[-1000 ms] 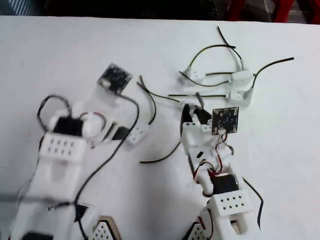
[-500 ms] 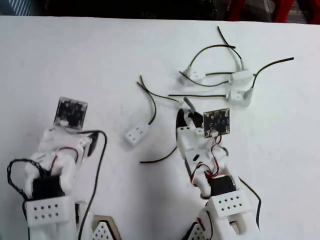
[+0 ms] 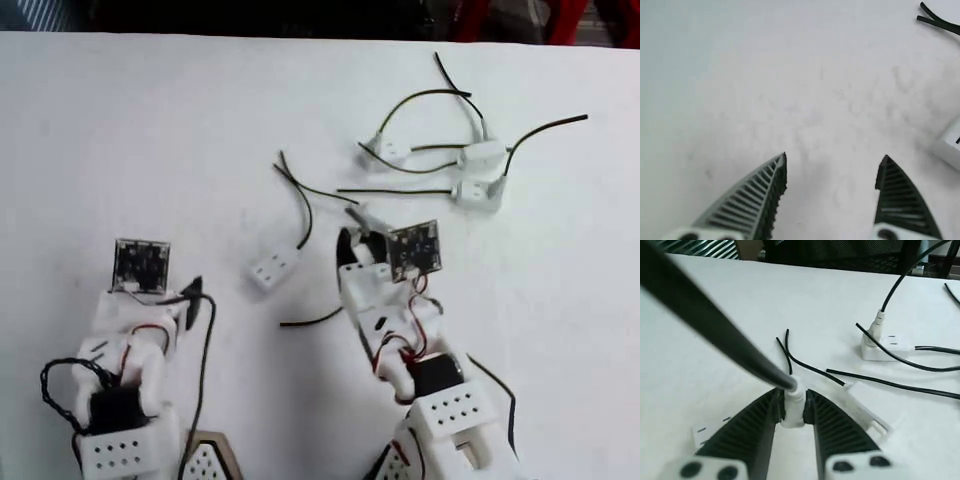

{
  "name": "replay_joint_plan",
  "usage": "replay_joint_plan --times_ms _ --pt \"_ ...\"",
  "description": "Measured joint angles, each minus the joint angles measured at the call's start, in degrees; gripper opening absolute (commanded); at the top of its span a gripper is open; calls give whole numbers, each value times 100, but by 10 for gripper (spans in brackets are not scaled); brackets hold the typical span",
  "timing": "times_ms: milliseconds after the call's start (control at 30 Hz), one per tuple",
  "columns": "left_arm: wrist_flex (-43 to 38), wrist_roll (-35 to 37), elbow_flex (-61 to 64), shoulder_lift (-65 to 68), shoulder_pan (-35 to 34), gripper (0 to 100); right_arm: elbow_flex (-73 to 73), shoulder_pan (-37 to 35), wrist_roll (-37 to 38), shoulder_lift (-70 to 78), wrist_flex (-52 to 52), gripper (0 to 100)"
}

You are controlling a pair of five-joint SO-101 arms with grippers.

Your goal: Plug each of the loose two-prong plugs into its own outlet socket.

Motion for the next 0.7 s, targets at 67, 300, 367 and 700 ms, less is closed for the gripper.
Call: replay_joint_plan --times_ms 67,300,367,700 --pt "-105 0 35 -35 0 283 0 -185 0 0 0 17" --pt "-352 0 229 -18 0 282 -413 -862 44 176 510 17" --pt "-360 0 229 -26 0 280 -712 -1073 44 457 642 17" --pt "-352 0 229 -26 0 282 -1776 -1758 738 2602 193 17"
